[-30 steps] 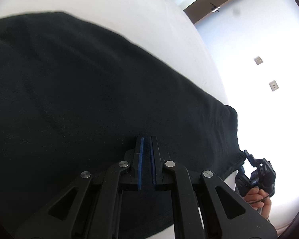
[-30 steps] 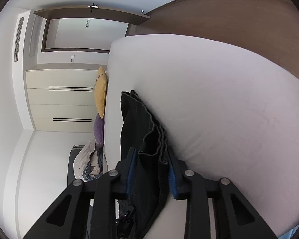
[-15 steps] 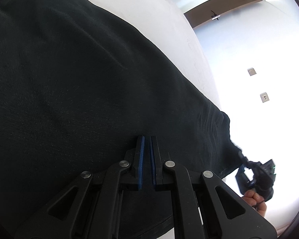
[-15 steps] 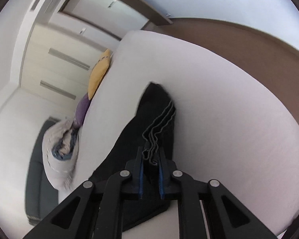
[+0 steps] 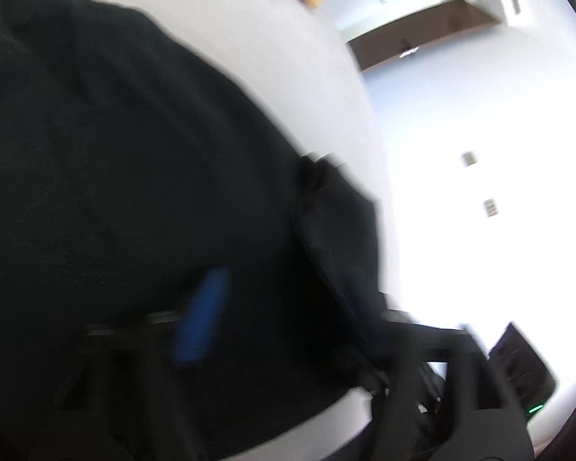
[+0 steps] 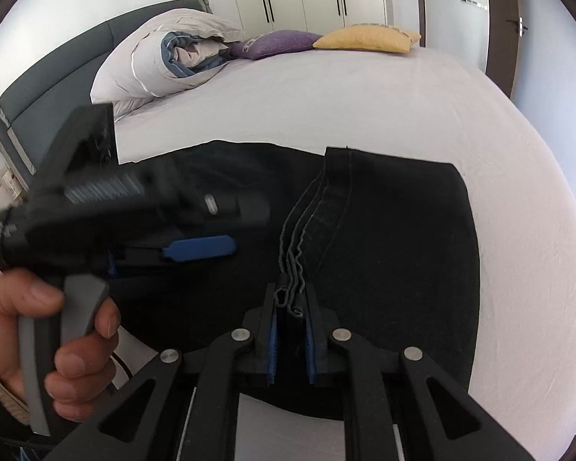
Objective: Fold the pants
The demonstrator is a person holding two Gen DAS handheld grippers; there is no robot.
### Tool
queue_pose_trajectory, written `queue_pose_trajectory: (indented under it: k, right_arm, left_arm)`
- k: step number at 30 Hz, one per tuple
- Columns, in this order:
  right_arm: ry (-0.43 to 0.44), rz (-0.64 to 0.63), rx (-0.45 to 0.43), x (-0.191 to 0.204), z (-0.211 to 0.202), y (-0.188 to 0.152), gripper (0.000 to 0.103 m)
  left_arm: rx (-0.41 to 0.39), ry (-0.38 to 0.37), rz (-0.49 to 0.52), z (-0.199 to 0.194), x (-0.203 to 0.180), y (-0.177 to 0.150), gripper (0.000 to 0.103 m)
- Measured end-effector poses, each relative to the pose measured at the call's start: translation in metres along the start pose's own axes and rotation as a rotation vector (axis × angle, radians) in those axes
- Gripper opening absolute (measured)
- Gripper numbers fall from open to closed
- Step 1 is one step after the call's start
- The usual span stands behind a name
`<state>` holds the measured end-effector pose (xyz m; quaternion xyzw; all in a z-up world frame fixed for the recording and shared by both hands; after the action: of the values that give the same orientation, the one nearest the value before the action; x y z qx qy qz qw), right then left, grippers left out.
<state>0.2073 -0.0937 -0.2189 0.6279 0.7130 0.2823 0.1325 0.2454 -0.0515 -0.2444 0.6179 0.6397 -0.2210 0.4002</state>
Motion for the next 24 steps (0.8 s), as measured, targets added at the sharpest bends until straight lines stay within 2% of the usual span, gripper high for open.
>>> queue_pose_trajectory:
  k: [2,7,8,15,19,21,24]
  right_arm:
    - [-0.017,-0.016,-0.013,0.001,0.0,0.001,0.013]
    - [-0.071,-0.088,-0.052,0.01,-0.005,0.001,0.013]
    - [-0.078,-0.101,-0.061,0.015,-0.008,0.0,0.013]
    - [-0.097,-0.16,-0.095,0.03,-0.015,0.001,0.013]
    - [-0.097,-0.176,-0.099,0.035,-0.017,-0.002,0.013]
    - [-0.098,-0.188,-0.101,0.038,-0.018,0.0,0.013]
    - [-0.091,-0.204,-0.102,0.043,-0.022,0.0,0.013]
  left_arm:
    - [-0.001,0.0,-0.001,-0.001,-0.009,0.005,0.095]
    - [0.067,0.016,-0.008,0.017,-0.015,0.013,0.093]
    - [0.078,0.029,-0.007,0.02,-0.015,0.014,0.09]
    - [0.152,0.053,0.038,0.039,-0.025,0.013,0.036]
    - [0.162,0.063,0.048,0.042,-0.026,0.015,0.018]
    - [0.162,0.07,0.059,0.042,-0.031,0.017,0.012]
    - [0.16,0.08,0.088,0.034,-0.032,0.018,0.009]
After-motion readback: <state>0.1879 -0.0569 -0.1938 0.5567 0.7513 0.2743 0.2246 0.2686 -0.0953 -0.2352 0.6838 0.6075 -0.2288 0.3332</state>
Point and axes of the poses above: each gripper's, at about its wrist camera, not at the fingertips, and z roughly the way its jaws point, x to its left, y to its top, the point moved 7 cm from there along z, roughly the way its jaws point, and after that the axes turned 6 degrees about x, right-handed, at the moved point
